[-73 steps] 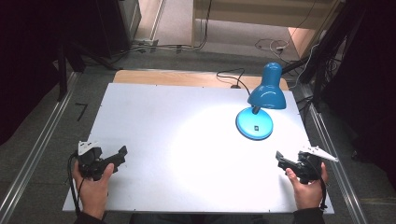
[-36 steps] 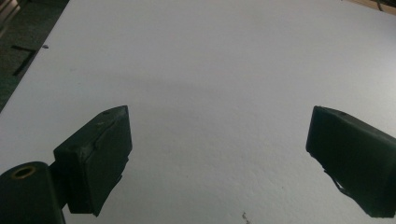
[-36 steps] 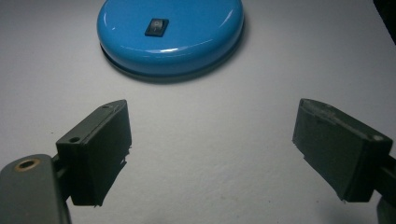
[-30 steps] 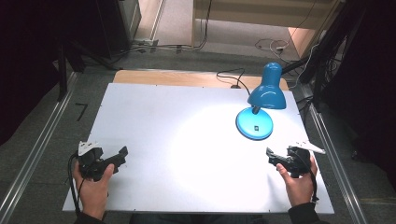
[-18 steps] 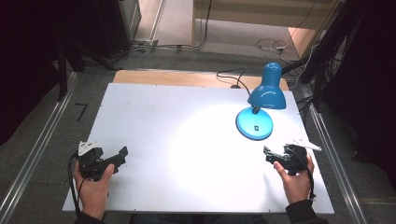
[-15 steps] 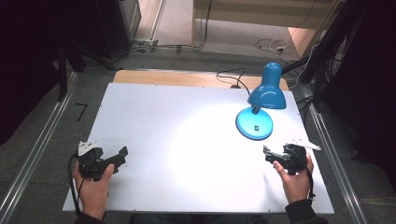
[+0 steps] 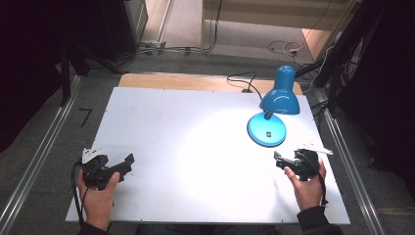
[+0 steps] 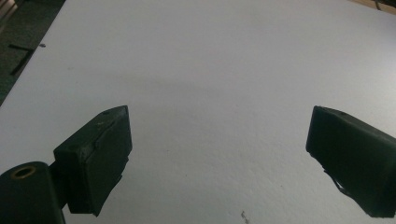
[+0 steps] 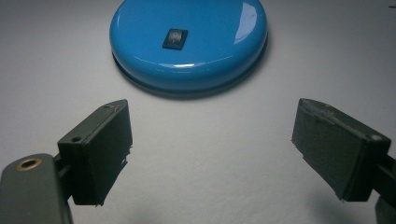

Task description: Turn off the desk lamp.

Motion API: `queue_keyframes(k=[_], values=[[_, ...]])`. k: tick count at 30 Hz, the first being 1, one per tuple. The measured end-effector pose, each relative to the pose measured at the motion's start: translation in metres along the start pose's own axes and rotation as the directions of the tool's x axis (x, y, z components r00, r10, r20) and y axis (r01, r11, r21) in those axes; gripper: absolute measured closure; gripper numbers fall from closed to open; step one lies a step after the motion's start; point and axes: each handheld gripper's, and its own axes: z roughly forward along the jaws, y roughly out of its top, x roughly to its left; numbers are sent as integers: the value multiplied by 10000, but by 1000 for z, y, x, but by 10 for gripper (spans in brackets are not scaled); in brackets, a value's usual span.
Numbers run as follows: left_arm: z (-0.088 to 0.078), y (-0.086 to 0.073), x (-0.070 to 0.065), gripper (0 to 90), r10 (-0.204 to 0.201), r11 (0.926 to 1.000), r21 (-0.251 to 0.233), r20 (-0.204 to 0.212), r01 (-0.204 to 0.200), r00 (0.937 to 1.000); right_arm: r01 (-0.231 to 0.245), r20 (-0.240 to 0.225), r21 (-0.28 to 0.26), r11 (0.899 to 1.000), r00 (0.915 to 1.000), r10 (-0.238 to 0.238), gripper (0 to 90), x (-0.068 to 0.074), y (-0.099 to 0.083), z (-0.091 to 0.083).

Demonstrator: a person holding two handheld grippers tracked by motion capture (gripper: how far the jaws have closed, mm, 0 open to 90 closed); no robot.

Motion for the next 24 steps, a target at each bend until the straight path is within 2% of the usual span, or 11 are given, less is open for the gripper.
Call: queue_keyframes(k=[24], values=[[0, 0, 0, 76, -11, 10000, 15, 26, 11, 10000, 47, -77, 26, 10000, 10000, -47, 113, 5, 9, 8]])
